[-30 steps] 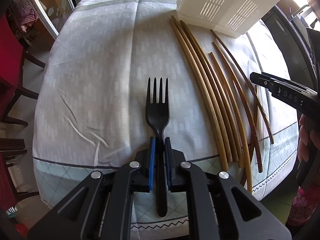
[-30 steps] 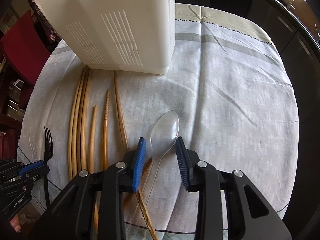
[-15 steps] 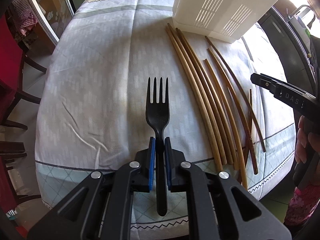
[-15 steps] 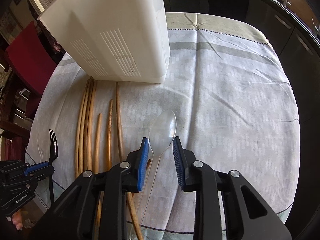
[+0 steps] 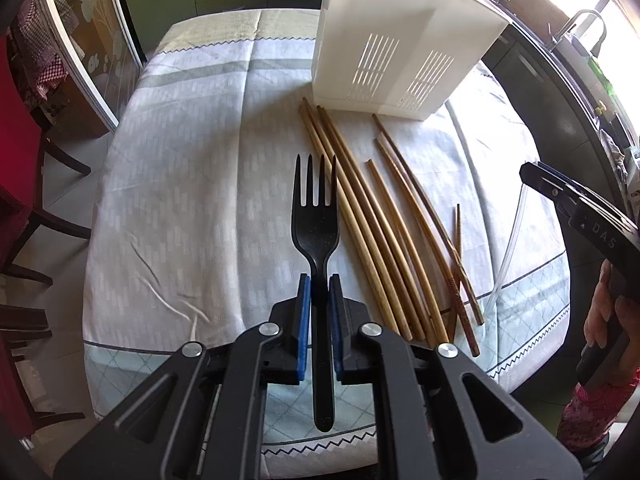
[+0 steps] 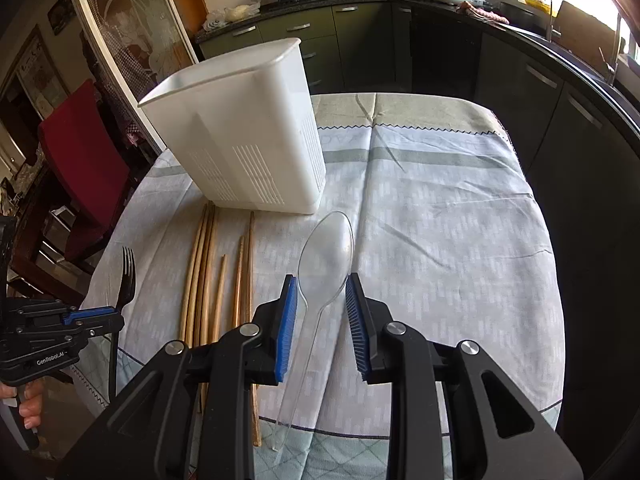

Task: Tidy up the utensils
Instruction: 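Carry the black fork with the left gripper over the white holder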

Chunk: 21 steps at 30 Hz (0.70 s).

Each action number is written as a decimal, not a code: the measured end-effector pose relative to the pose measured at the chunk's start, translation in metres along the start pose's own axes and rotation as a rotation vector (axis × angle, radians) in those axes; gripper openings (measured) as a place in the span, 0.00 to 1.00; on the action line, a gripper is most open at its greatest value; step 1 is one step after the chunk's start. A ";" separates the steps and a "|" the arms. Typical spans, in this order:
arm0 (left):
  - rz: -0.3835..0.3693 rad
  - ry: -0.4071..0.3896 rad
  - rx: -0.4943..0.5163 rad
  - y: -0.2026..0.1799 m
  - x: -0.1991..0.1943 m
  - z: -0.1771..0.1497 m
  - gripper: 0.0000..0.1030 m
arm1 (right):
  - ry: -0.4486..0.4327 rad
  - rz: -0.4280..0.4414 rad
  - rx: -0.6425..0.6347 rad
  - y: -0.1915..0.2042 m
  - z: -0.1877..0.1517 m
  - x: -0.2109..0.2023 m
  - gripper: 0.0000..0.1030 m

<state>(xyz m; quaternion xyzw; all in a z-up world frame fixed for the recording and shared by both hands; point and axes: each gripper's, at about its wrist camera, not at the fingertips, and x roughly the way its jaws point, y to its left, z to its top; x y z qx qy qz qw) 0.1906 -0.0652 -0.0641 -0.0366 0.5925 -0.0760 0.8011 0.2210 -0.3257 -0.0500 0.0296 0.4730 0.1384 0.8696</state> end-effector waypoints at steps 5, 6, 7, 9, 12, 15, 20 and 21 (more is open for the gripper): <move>0.011 -0.037 0.031 -0.009 -0.014 0.004 0.09 | -0.065 0.009 -0.012 0.000 -0.005 -0.029 0.25; 0.009 -0.037 0.033 -0.010 -0.015 0.004 0.09 | -0.075 0.014 -0.013 0.000 -0.007 -0.034 0.25; 0.008 -0.034 0.034 -0.011 -0.015 0.004 0.09 | -0.082 0.019 -0.015 0.000 -0.008 -0.037 0.25; 0.007 -0.031 0.036 -0.011 -0.015 0.002 0.09 | -0.099 0.022 -0.019 0.002 -0.010 -0.045 0.25; 0.006 -0.031 0.037 -0.013 -0.014 0.003 0.09 | -0.126 0.021 -0.033 0.005 -0.015 -0.057 0.25; 0.006 -0.040 0.039 -0.014 -0.017 0.005 0.09 | -0.150 0.020 -0.047 0.009 -0.020 -0.067 0.25; 0.003 -0.055 0.048 -0.018 -0.023 0.008 0.09 | -0.184 0.026 -0.057 0.012 -0.023 -0.082 0.25; 0.003 -0.058 0.050 -0.018 -0.024 0.008 0.09 | -0.188 0.028 -0.059 0.013 -0.023 -0.084 0.25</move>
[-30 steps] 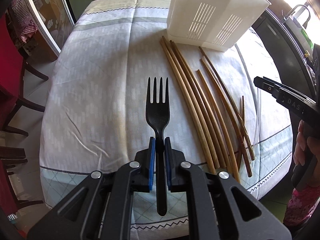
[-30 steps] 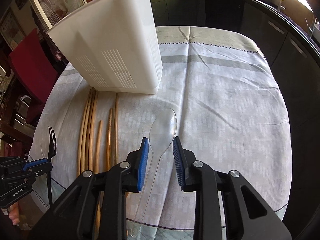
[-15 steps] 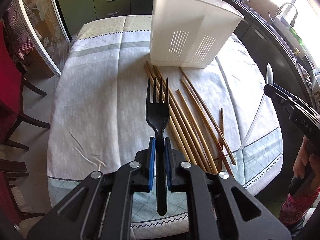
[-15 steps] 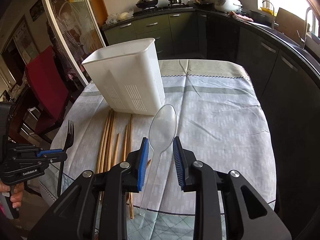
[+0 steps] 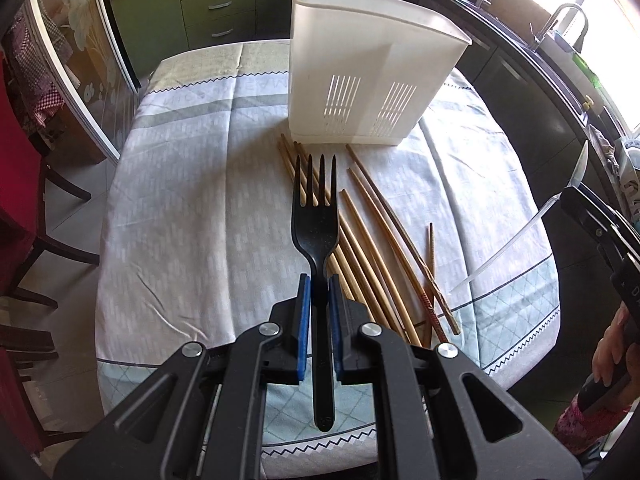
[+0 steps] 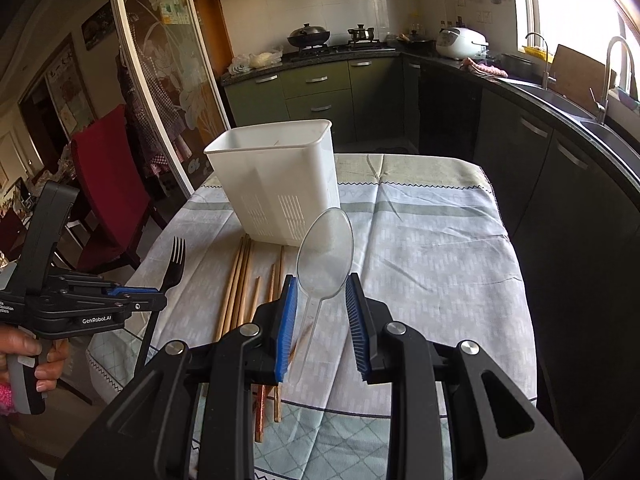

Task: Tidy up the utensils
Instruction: 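Carry the black fork with the left gripper over the white holder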

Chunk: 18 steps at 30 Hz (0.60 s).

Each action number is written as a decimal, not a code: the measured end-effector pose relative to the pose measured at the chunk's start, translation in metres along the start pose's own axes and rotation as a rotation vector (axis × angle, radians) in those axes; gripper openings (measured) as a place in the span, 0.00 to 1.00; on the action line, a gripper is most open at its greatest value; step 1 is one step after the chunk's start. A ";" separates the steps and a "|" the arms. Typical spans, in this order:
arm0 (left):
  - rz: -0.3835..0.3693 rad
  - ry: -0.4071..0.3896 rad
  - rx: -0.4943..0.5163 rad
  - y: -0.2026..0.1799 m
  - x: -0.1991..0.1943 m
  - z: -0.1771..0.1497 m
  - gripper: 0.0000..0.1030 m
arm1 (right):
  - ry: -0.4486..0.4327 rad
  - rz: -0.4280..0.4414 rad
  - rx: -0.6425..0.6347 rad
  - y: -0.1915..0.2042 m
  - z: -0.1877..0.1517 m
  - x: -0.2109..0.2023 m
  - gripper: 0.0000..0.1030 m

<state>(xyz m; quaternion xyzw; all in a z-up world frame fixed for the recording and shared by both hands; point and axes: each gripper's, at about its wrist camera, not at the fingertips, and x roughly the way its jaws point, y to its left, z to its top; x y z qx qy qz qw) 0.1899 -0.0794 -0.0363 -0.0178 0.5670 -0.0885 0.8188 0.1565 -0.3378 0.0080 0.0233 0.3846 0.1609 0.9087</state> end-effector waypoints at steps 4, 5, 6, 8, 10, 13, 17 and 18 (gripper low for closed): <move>-0.006 -0.010 0.000 -0.001 -0.005 0.002 0.09 | -0.014 0.003 -0.007 0.002 0.001 -0.008 0.25; -0.006 -0.014 0.002 -0.002 -0.007 0.003 0.09 | -0.017 0.004 -0.010 0.003 0.001 -0.010 0.25; -0.008 -0.019 0.002 -0.002 -0.009 0.004 0.09 | -0.021 0.006 -0.011 0.003 0.001 -0.011 0.25; -0.013 -0.034 0.006 -0.004 -0.015 0.007 0.09 | -0.025 0.010 -0.016 0.004 0.002 -0.015 0.25; -0.023 -0.054 0.011 -0.006 -0.024 0.012 0.09 | -0.033 0.012 -0.019 0.004 0.005 -0.019 0.25; -0.042 -0.098 0.022 -0.012 -0.043 0.022 0.09 | -0.047 0.014 -0.026 0.006 0.009 -0.026 0.25; -0.073 -0.186 0.031 -0.019 -0.071 0.042 0.09 | -0.074 0.013 -0.037 0.007 0.021 -0.036 0.25; -0.079 -0.214 0.034 -0.020 -0.079 0.048 0.09 | -0.082 0.012 -0.041 0.007 0.025 -0.039 0.25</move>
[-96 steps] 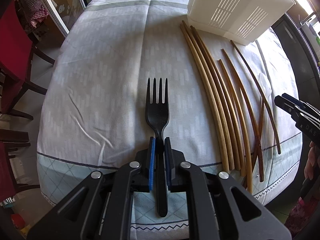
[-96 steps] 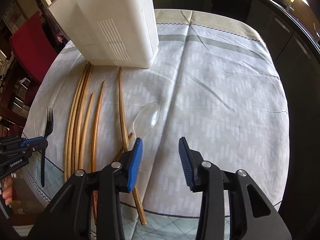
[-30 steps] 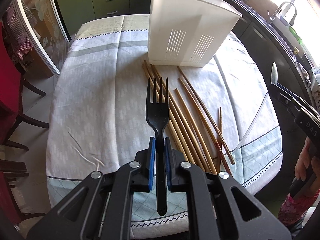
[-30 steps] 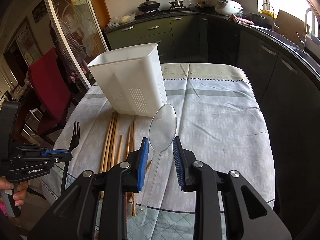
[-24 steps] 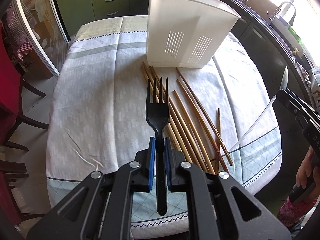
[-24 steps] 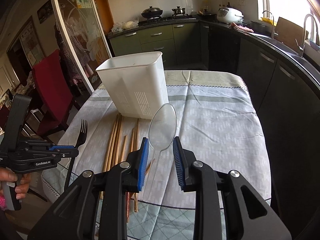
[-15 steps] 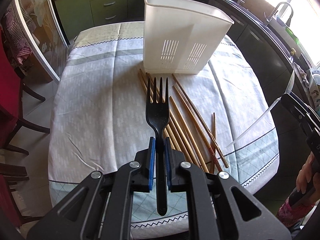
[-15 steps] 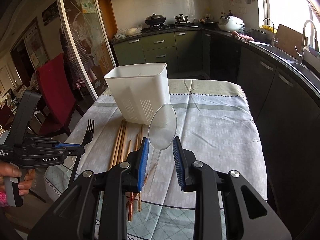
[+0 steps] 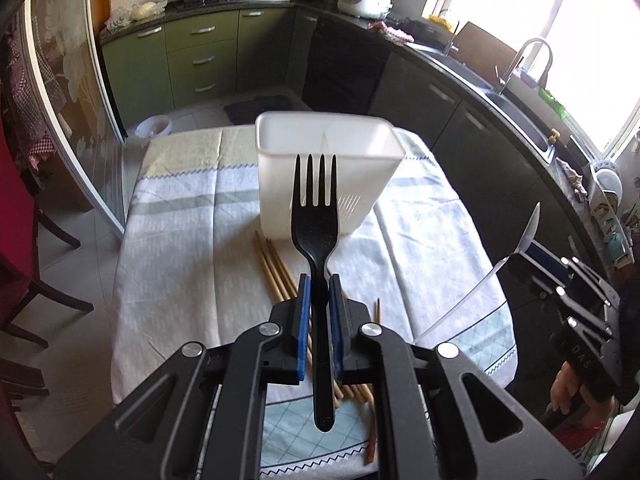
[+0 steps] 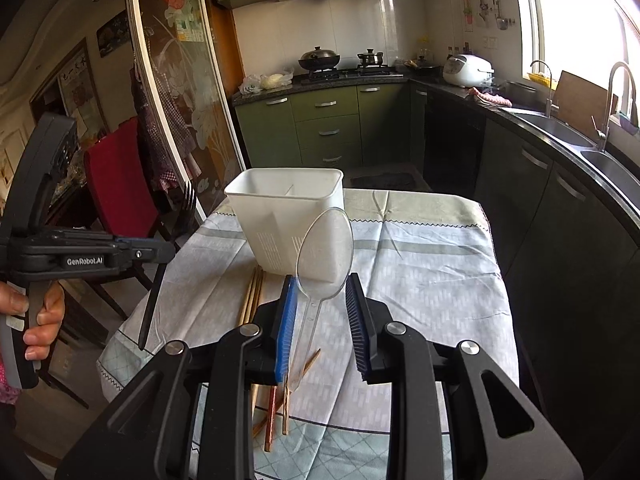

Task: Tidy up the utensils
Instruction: 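Carry the black fork with the left gripper over the white holder, then drop the fork into the holder with the left gripper while the right gripper inserts the spoon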

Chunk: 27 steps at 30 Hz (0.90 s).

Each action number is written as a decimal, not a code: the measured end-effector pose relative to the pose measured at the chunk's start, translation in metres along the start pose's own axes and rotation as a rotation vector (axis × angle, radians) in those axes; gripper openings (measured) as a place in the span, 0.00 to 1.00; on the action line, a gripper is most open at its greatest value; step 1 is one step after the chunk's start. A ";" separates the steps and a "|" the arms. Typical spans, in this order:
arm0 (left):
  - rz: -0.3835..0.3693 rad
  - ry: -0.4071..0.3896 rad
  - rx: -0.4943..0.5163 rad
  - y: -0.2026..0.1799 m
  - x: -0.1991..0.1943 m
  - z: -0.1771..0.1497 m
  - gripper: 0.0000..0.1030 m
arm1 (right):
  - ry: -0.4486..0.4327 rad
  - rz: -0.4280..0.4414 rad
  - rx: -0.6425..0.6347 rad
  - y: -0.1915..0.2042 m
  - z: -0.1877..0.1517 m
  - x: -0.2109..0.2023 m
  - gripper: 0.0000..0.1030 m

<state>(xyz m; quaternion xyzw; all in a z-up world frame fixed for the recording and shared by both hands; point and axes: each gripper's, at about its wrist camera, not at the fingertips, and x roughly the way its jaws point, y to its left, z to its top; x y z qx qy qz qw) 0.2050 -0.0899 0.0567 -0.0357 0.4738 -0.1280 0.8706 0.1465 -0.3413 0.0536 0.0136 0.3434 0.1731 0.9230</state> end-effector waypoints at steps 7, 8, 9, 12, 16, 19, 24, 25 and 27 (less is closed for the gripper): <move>-0.025 -0.247 0.028 -0.009 -0.030 0.060 0.09 | -0.049 -0.008 -0.012 -0.001 0.031 -0.011 0.25; -0.024 -0.283 0.030 -0.010 -0.030 0.069 0.09 | -0.055 -0.010 -0.013 -0.002 0.035 -0.012 0.25; -0.019 -0.319 0.034 -0.010 -0.030 0.077 0.09 | -0.060 -0.010 -0.012 -0.003 0.040 -0.013 0.25; 0.001 -0.423 0.049 -0.010 -0.021 0.099 0.09 | -0.073 -0.014 -0.011 -0.005 0.052 -0.012 0.25; 0.024 -0.548 0.071 -0.008 0.001 0.118 0.09 | -0.082 -0.014 -0.015 -0.006 0.066 -0.010 0.25; 0.041 -0.582 0.080 -0.007 0.023 0.121 0.09 | -0.083 -0.014 -0.019 -0.007 0.073 -0.007 0.25; 0.056 -0.557 0.079 -0.004 0.055 0.114 0.09 | -0.081 -0.014 -0.022 -0.010 0.087 0.000 0.25; 0.055 -0.550 0.079 -0.003 0.060 0.112 0.09 | -0.082 -0.013 -0.023 -0.010 0.089 0.001 0.25; 0.063 -0.538 0.086 -0.001 0.068 0.103 0.09 | -0.086 -0.009 -0.027 -0.007 0.093 0.004 0.25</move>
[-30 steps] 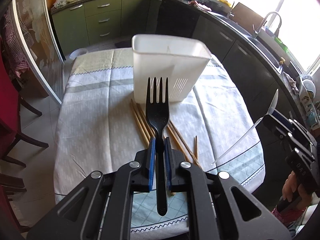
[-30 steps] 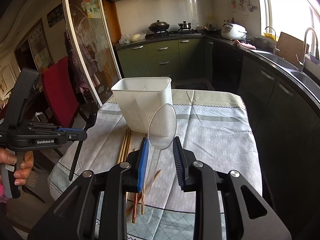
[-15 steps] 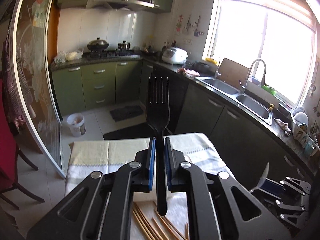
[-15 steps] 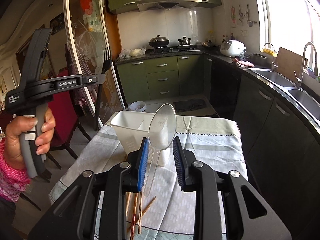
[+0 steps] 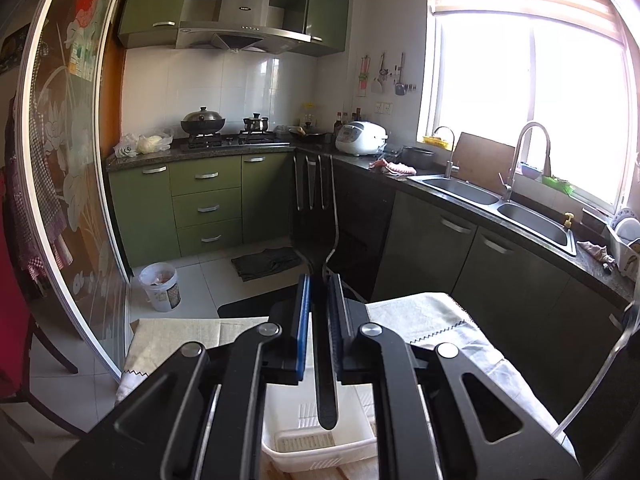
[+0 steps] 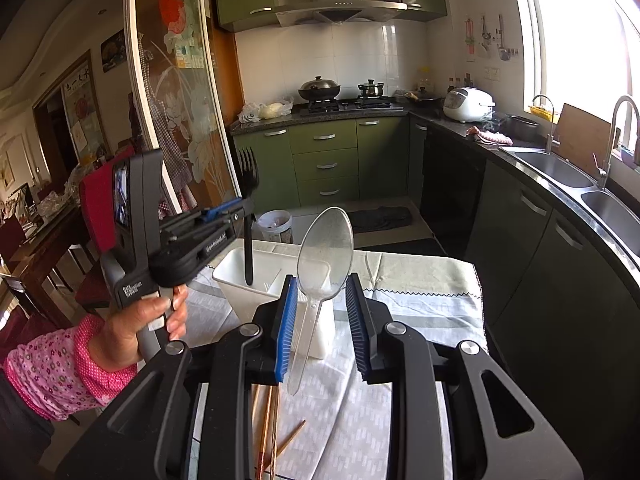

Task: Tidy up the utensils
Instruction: 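Drop the fork into the holder with the left gripper while the right gripper inserts the spoon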

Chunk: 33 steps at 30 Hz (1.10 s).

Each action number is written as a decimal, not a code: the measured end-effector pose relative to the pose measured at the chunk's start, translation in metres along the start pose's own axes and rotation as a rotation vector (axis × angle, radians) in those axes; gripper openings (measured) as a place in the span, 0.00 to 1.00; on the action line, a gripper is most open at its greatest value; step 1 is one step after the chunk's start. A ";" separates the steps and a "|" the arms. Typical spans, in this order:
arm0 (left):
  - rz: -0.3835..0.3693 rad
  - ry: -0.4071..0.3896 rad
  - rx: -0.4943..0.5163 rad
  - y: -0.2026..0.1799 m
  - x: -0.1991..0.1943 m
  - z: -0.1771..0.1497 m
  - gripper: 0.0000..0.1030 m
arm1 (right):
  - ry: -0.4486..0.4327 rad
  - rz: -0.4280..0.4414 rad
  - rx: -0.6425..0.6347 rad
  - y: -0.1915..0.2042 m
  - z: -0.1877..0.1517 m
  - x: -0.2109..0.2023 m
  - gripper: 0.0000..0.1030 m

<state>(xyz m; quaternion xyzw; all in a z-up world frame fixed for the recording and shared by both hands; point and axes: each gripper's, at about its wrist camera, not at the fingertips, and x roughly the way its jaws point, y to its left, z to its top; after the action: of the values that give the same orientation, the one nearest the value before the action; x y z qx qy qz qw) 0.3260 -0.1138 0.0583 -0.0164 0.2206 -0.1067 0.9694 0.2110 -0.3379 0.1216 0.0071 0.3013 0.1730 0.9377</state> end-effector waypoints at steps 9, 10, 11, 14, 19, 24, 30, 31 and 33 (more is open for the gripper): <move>0.000 0.021 -0.003 0.009 -0.006 -0.023 0.32 | -0.044 0.025 -0.008 0.014 0.034 0.012 0.25; 0.004 0.014 -0.012 0.012 -0.012 -0.023 0.32 | -0.053 0.027 -0.008 0.016 0.039 0.013 0.25; 0.004 0.009 -0.021 0.014 -0.018 -0.023 0.32 | -0.064 0.028 -0.008 0.017 0.045 0.013 0.25; 0.008 0.001 -0.040 0.023 -0.037 -0.025 0.32 | -0.101 0.022 -0.002 0.020 0.063 0.018 0.25; 0.020 0.014 -0.032 0.032 -0.062 -0.032 0.32 | -0.143 -0.017 0.020 0.020 0.090 0.044 0.25; 0.020 0.025 -0.046 0.044 -0.077 -0.039 0.33 | -0.114 -0.084 0.005 0.022 0.090 0.084 0.25; 0.027 0.049 -0.053 0.050 -0.086 -0.042 0.35 | -0.003 -0.098 -0.033 0.029 0.055 0.131 0.25; 0.030 0.056 -0.050 0.050 -0.086 -0.043 0.35 | 0.011 -0.100 -0.040 0.028 0.048 0.138 0.25; 0.032 0.070 -0.048 0.049 -0.088 -0.045 0.35 | 0.041 -0.098 -0.048 0.029 0.039 0.148 0.25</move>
<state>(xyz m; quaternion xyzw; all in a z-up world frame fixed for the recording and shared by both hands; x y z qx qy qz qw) 0.2389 -0.0460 0.0506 -0.0324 0.2571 -0.0864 0.9620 0.3362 -0.2585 0.0735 -0.0336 0.3161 0.1338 0.9387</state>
